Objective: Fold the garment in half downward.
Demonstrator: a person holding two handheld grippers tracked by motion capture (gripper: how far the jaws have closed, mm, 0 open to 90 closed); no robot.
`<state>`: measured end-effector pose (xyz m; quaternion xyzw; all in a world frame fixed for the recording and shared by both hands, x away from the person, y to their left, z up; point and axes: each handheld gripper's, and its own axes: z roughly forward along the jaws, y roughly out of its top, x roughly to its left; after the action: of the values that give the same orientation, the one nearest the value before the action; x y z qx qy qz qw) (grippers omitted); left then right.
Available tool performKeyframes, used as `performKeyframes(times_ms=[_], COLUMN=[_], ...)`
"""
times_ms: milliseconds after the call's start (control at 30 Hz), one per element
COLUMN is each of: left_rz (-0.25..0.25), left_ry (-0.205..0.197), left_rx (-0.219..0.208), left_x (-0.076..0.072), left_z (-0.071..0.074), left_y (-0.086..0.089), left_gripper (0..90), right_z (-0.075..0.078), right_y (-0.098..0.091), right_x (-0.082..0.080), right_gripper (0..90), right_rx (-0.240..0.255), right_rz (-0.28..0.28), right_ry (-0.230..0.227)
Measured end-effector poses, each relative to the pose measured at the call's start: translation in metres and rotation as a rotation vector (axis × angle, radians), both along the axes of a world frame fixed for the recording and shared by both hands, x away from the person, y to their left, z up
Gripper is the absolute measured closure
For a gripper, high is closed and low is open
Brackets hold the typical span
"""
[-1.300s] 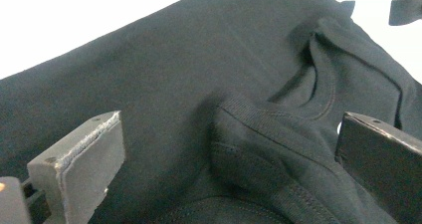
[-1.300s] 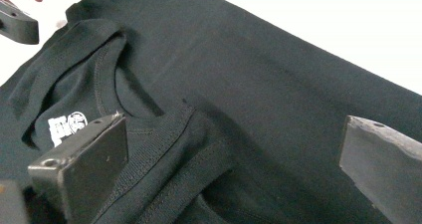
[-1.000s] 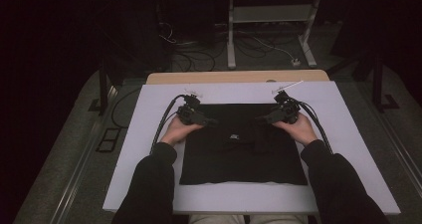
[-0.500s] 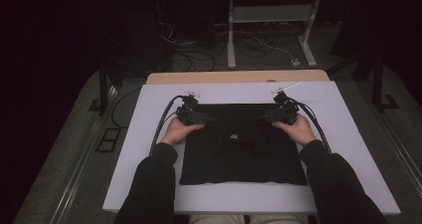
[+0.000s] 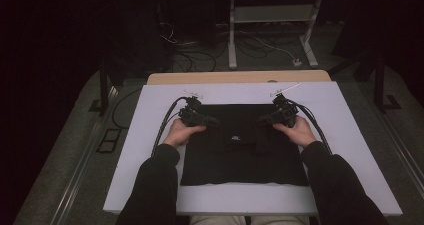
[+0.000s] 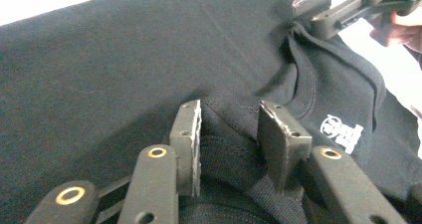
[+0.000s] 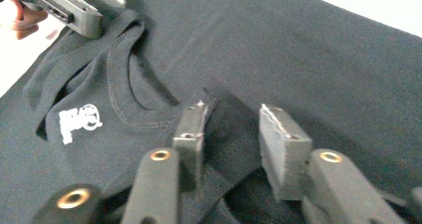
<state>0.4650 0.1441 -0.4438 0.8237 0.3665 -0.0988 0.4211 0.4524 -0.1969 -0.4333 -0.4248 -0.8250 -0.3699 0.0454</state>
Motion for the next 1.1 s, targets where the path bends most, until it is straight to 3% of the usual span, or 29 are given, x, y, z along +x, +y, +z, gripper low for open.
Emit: performKeyframes(times_ms=[233,400,667,867,1100], left_rz=[-0.01,-0.012,0.014,0.029,0.066], left_ry=[-0.025,-0.029,-0.064,-0.087,-0.106], left_rx=[0.048,0.05,0.045,0.05,0.013], left_x=[-0.002,-0.002,-0.003,-0.006,-0.01], left_z=[-0.001,0.001,0.011,0.022,0.036], left_y=[-0.004,-0.004,-0.001,0.003,0.009], left_gripper=[77.2,82.6,84.4,84.5,84.5], right_z=[-0.003,0.0,0.012,0.024,0.039], right_y=[-0.001,-0.002,-0.002,-0.009,-0.018], right_x=[0.001,-0.002,-0.007,-0.01,-0.013], right_gripper=[79.7,83.9,85.4,86.2,86.5], right_rx=[-0.002,-0.008,-0.014,0.018,0.035], right_rz=[-0.007,-0.001,-0.005,-0.029,-0.051], right_ry=[0.024,-0.009,-0.062,-0.081,-0.092])
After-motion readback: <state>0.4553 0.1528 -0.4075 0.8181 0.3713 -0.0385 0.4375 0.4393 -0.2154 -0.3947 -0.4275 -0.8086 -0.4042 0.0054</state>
